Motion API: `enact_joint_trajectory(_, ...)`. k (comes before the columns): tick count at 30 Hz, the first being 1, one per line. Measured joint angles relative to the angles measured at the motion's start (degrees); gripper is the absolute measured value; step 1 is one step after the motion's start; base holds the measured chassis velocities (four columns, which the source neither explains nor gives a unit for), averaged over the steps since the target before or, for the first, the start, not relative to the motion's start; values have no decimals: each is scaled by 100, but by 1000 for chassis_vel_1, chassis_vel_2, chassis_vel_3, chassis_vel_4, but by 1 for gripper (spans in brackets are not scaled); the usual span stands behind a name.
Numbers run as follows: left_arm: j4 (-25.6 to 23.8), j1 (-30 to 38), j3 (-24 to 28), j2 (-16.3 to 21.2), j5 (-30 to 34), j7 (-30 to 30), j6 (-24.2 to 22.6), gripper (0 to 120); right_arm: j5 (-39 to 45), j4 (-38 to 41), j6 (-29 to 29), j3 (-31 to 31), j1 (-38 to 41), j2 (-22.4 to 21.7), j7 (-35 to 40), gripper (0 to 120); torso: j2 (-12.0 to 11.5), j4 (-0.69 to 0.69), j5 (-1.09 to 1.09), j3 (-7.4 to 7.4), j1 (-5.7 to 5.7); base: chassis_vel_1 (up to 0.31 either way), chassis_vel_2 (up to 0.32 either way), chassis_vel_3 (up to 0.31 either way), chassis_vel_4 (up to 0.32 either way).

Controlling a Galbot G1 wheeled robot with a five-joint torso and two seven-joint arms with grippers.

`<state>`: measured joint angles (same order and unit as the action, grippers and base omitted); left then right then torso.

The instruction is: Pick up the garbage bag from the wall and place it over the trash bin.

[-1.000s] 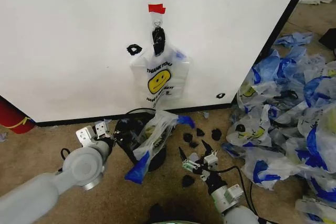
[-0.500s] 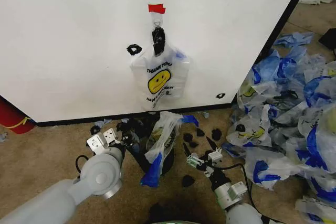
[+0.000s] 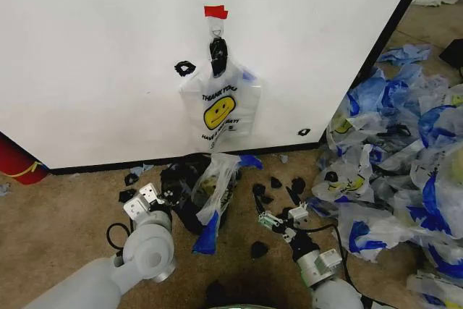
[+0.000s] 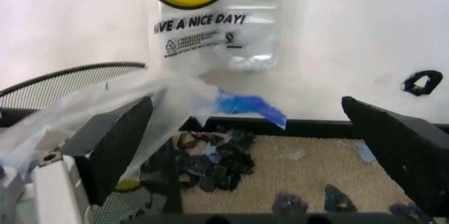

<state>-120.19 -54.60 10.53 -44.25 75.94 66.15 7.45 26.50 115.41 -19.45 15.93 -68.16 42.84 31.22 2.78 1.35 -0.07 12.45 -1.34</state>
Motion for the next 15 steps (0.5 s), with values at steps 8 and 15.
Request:
enact_joint_trajectory(8,111,-53,-6,-67,-116,-1,-16,2,7,13,9,-7,9,-6,9,99,0,0,1,0,0,0,0,0,0)
enact_joint_trajectory(15,103,-59,20,-62,-152,-37,-26,15,9,29,12,-14,-4,-2,13,99,0,0,1,0,0,0,0,0,0)
